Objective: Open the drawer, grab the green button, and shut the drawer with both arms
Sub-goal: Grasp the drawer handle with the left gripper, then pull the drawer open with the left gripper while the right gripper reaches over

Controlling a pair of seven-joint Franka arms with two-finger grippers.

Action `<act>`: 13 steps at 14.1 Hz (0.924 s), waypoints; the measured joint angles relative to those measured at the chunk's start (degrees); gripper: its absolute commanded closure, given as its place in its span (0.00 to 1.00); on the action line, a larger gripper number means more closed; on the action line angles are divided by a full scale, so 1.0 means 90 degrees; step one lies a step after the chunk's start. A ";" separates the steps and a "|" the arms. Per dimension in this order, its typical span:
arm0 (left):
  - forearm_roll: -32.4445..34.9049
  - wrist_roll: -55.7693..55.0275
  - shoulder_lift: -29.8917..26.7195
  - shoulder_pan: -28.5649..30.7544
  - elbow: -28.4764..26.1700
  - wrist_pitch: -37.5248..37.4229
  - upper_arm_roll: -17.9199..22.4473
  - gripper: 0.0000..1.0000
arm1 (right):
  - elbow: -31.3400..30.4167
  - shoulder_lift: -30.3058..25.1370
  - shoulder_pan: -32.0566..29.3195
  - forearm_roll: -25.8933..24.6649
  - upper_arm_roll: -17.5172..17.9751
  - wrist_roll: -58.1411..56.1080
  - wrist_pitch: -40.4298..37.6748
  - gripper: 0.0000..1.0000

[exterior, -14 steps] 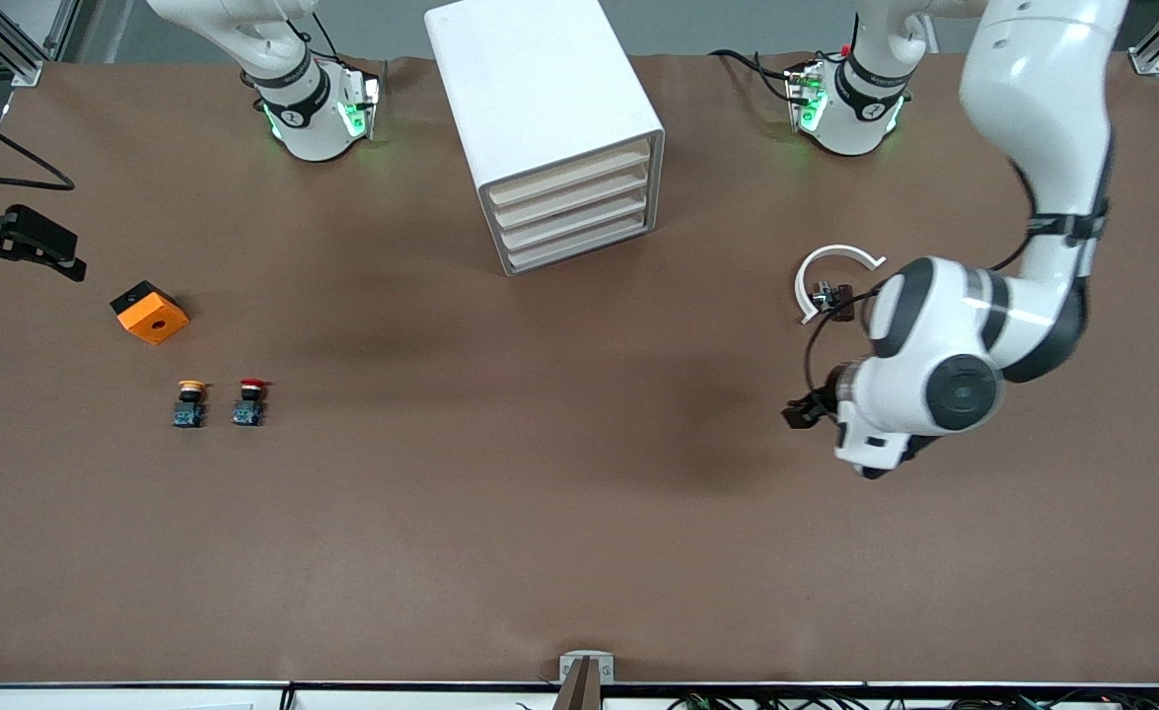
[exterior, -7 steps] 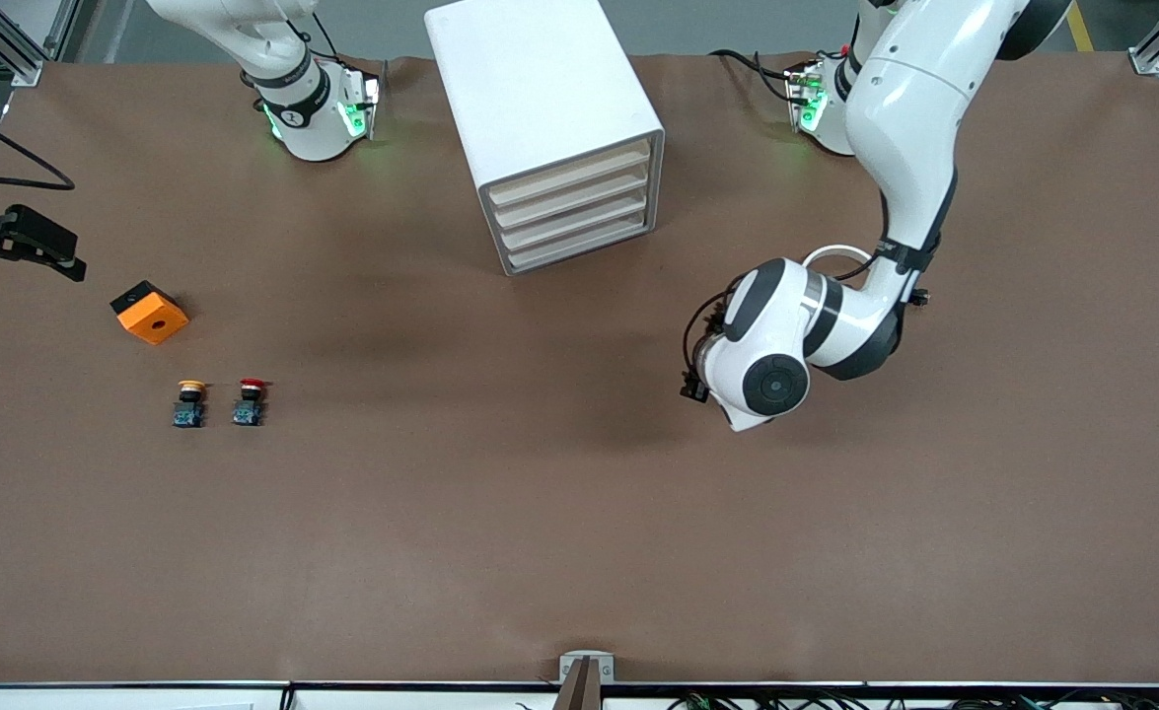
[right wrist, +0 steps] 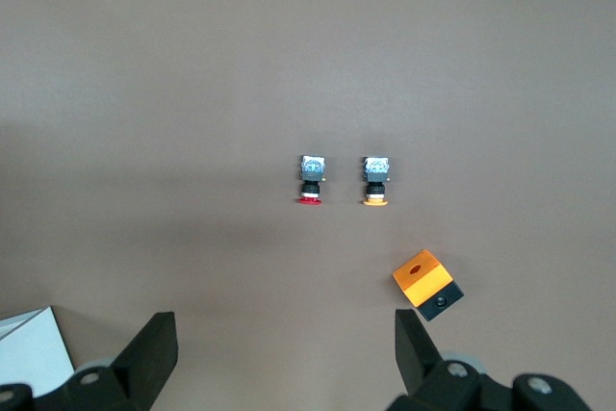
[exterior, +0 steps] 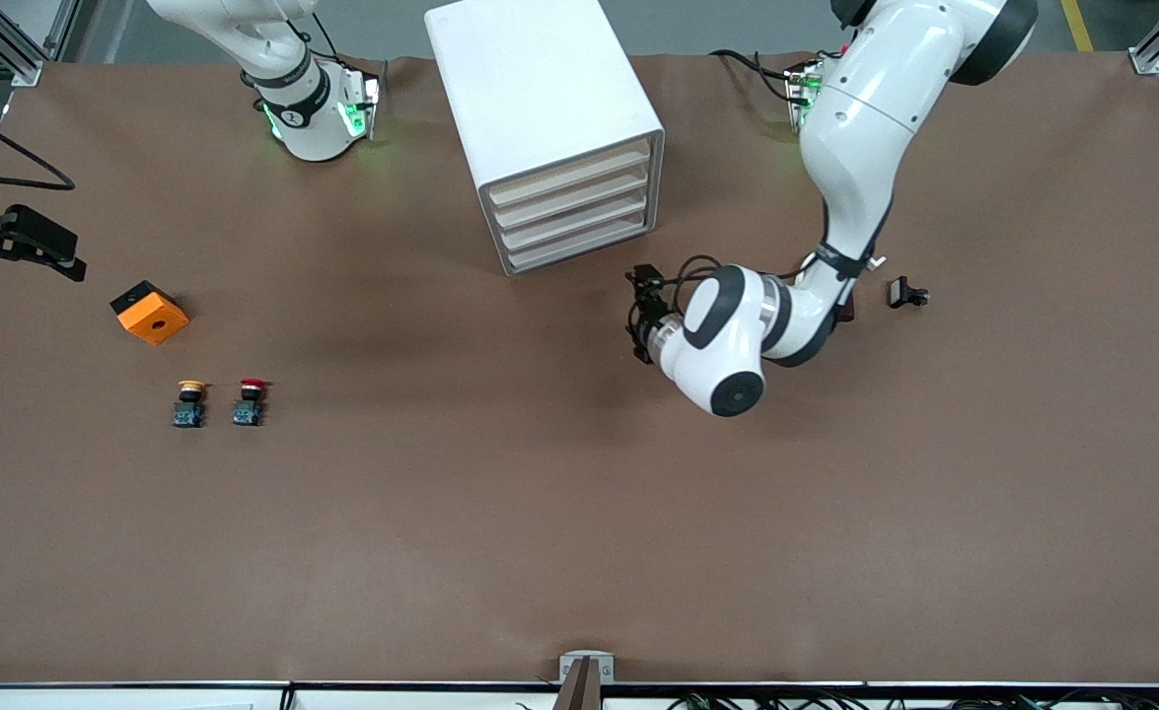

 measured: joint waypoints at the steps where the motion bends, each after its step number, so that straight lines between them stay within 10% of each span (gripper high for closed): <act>1: -0.0206 -0.0167 0.0048 -0.0085 0.0000 -0.0186 0.0001 0.31 | 0.0000 0.0000 0.0000 0.0000 0.0000 0.0000 0.0000 0.00; 3: -0.0554 -0.0398 0.0176 -0.0269 -0.0006 -0.0557 0.0000 0.50 | 0.0000 0.0000 0.0000 0.0000 0.0001 0.0000 0.0000 0.00; 11: -0.1101 -0.0872 0.0507 -0.0732 -0.0008 -0.1061 -0.0002 0.55 | 0.0000 0.0000 0.0000 0.0000 0.0001 0.0000 0.0000 0.00; 13: -0.1104 -0.0905 0.0540 -0.0799 -0.0011 -0.1111 -0.0003 0.83 | 0.0000 0.0000 0.0000 0.0000 0.0006 0.0000 0.0000 0.00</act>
